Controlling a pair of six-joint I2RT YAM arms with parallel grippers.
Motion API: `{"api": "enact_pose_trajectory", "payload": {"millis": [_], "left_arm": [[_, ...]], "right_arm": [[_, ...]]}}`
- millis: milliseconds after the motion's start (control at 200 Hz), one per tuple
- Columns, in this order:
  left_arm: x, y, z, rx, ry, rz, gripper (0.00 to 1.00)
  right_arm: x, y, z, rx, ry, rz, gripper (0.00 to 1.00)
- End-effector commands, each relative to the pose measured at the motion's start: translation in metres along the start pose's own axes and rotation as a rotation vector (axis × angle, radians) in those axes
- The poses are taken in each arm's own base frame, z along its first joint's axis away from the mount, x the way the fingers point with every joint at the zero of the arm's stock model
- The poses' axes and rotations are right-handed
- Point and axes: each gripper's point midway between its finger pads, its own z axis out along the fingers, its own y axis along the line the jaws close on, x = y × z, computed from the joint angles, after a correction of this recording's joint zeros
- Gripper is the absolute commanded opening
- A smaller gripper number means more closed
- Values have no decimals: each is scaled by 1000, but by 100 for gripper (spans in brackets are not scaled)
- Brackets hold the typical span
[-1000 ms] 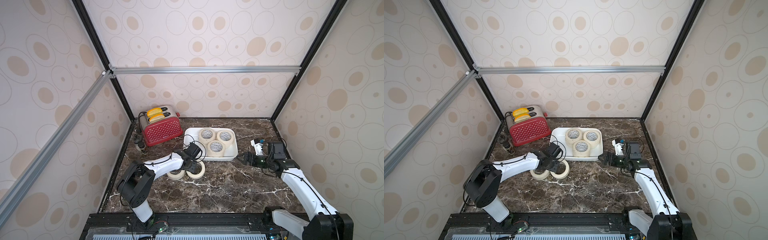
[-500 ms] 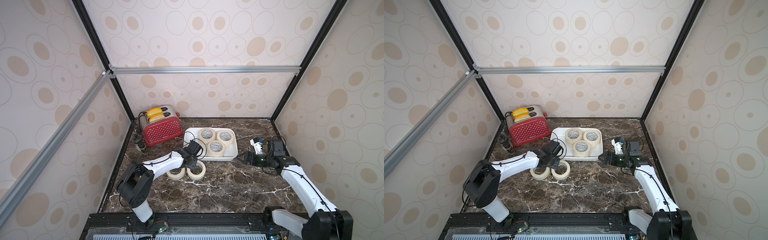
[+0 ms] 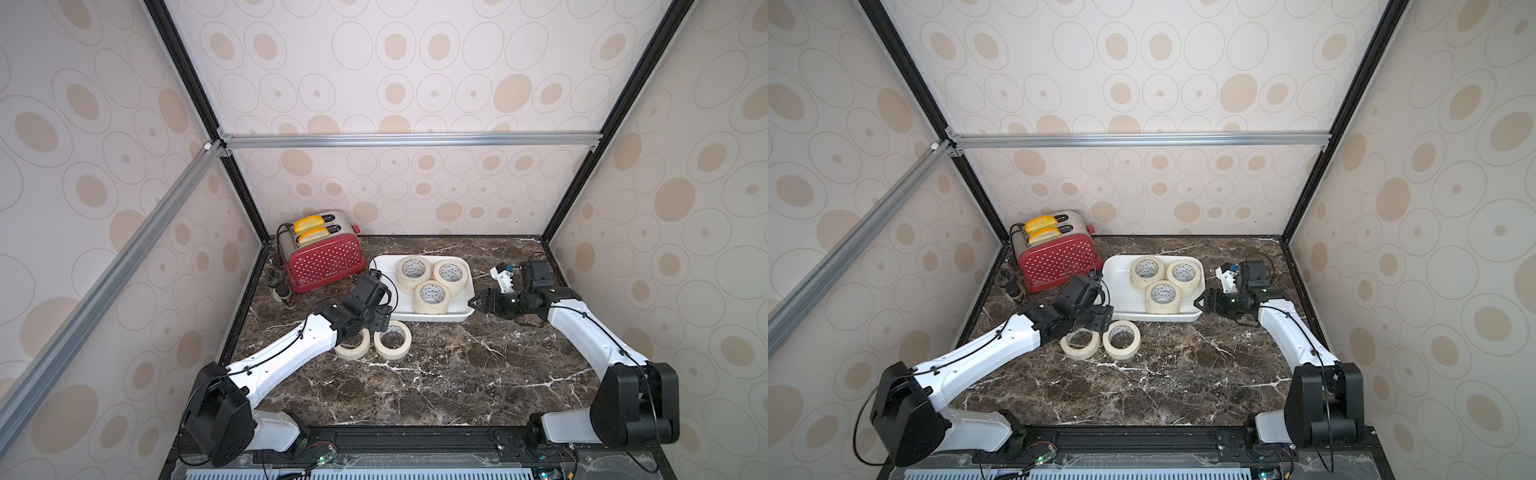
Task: Take out the art tape in the storage box
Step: Place the art tape at the center of the board.
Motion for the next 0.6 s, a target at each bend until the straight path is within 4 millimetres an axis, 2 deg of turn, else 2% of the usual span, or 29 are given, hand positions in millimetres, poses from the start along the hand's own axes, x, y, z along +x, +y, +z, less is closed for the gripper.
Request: {"api": "enact_pose_trajectory", "payload": {"millis": [0,175,335,591], "left_arm": [[-1,4,-16,6,-50,22,91],[-7,8,-34,22,-117,13,99],[-7,12,-47,32,-154,14,99],[-4,17,-58,26,-161,16,99]], "right_arm": [[-16,8,15,-27,-17,-13,71],[-26,4,45,-34,18,21,71],[-31,2,68,-61,51,48,68],[-42,-3,90,-74,59,89,65]]}}
